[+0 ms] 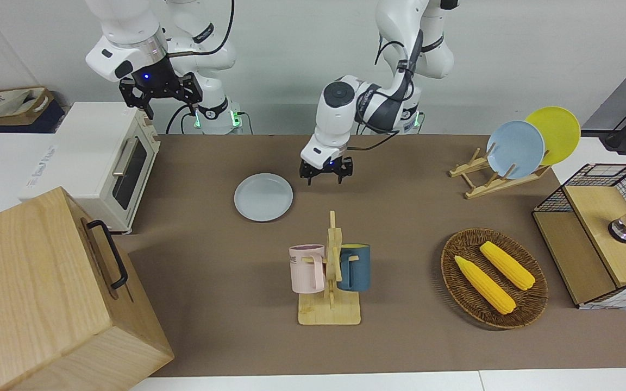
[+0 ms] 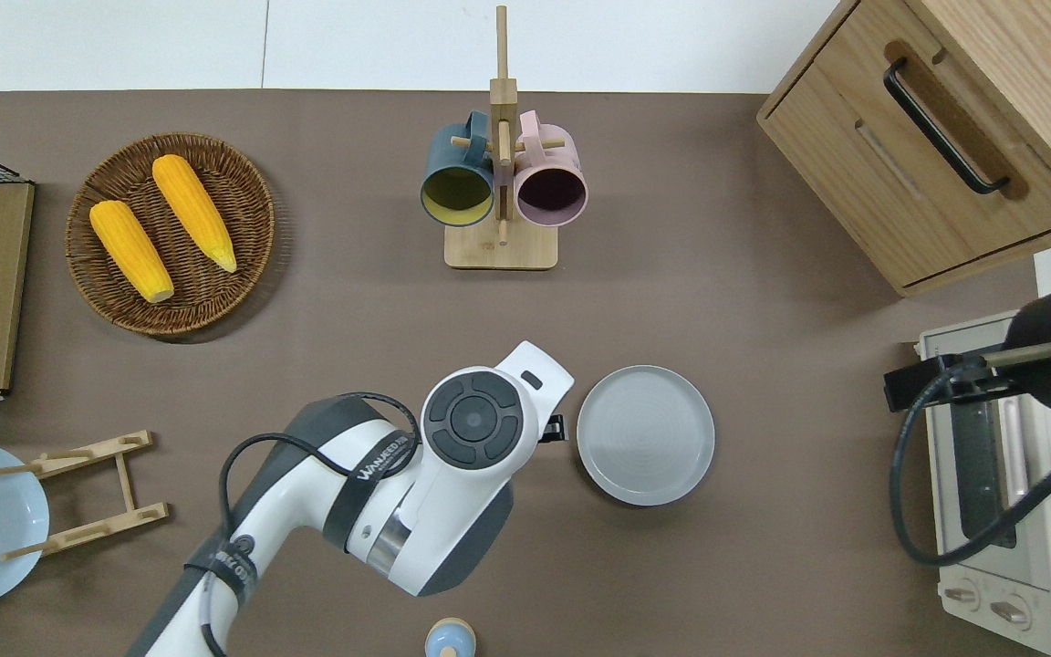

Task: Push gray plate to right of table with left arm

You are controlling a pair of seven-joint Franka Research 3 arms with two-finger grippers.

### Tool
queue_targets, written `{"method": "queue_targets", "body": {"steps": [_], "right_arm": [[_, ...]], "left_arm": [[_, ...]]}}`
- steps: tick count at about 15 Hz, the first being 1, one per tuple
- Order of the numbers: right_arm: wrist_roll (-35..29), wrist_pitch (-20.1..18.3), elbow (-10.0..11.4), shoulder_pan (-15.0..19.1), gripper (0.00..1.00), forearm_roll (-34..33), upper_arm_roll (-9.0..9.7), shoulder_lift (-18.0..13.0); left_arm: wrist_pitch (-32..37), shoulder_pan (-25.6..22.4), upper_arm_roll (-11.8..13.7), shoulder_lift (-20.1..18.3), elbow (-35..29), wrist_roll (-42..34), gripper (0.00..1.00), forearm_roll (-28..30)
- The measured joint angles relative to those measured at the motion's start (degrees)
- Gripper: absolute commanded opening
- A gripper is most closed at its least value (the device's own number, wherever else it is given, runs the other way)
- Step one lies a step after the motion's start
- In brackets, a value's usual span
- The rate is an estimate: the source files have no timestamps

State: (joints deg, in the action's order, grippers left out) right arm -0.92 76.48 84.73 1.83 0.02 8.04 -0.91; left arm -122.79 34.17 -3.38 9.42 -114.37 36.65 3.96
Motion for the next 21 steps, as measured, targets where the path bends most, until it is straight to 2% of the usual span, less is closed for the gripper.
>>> {"method": "queue_targets", "body": {"steps": [6, 10, 15, 19, 21], "right_arm": [[0.0, 0.0, 0.0, 0.0, 0.983, 0.0, 0.0, 0.0], [0.0, 0.0, 0.0, 0.0, 0.983, 0.0, 0.0, 0.0], [0.0, 0.0, 0.0, 0.0, 0.983, 0.0, 0.0, 0.0], [0.0, 0.0, 0.0, 0.0, 0.983, 0.0, 0.0, 0.0], [0.0, 0.0, 0.0, 0.0, 0.983, 0.0, 0.0, 0.0]], "left_arm": [[10.7, -6.2, 0.4, -6.2, 0.5, -8.5, 1.0, 0.2], [17.8, -10.7, 0.5, -8.6, 3.2, -14.2, 1.0, 0.1], [25.9, -19.3, 1.0, -10.7, 8.5, -24.2, 1.0, 0.1], [32.5, -25.7, 2.8, -11.2, 15.4, -35.7, 1.0, 0.1], [33.9, -27.2, 5.6, -11.3, 18.4, -42.0, 1.0, 0.1]]}}
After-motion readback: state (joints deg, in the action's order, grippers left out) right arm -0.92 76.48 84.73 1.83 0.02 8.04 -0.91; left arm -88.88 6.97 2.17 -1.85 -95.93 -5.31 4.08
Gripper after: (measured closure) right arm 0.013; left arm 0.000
